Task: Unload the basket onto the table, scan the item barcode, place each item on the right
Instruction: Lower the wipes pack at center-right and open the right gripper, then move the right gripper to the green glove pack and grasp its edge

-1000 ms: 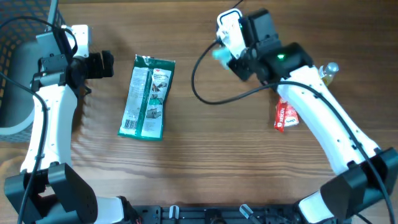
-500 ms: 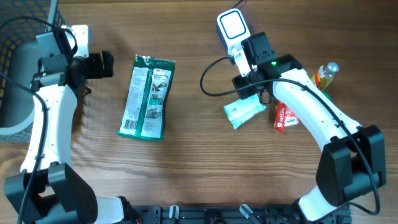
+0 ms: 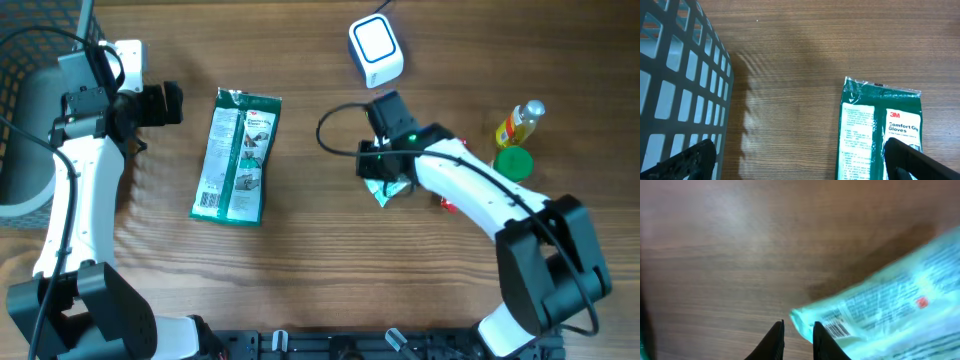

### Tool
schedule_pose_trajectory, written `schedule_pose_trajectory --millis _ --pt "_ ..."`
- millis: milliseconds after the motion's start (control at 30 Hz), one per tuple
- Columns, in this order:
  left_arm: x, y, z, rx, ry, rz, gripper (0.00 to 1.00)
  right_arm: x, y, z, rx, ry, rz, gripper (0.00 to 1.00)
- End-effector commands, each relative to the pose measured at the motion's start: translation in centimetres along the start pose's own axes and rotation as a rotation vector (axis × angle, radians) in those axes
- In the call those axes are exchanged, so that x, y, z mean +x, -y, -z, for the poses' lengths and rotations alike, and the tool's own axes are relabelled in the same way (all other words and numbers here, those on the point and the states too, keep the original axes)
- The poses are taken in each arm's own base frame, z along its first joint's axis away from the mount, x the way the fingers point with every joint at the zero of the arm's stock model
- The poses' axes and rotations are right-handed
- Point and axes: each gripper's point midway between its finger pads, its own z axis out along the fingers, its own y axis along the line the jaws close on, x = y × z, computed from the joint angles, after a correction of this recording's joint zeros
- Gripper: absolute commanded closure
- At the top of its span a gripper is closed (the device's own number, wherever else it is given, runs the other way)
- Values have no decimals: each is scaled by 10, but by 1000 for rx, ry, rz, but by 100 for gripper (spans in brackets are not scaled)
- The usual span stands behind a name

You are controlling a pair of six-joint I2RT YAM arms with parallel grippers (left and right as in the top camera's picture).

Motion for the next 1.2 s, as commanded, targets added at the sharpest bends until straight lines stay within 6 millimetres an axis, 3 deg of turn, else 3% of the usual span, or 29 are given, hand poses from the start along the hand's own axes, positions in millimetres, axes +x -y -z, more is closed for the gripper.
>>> schedule_pose_trajectory --millis 0,167,233,300,400,533,700,733,867,1000,1067,1167 --pt "-9 0 7 5 30 -14 0 12 28 -14 109 -18 -79 81" --pt "-9 0 7 5 30 -14 0 15 67 -5 310 2 -72 81" --pt "-9 0 7 5 30 -14 0 19 65 -4 294 -25 -79 80" --pt "-9 0 7 5 30 -14 0 10 22 6 105 -53 -56 73" --pt "-9 0 7 5 30 -14 0 -19 -48 37 -151 -3 34 70" --pt "-9 0 7 5 30 -14 0 -28 -106 49 -300 86 123 69" --pt "-9 0 7 5 30 -14 0 -12 -188 32 -424 203 218 66" --pt "-9 0 7 5 30 -14 0 -7 -202 22 -424 242 259 60" --pt "-9 0 7 5 30 -14 0 14 -250 -20 -437 399 490 61" --pt "-9 0 7 5 30 -14 0 25 -253 -64 -394 447 543 61" --pt "-9 0 7 5 30 -14 0 28 -242 -79 -350 423 542 60" --pt "-9 0 7 5 30 -15 0 23 -215 -83 -232 396 488 61"
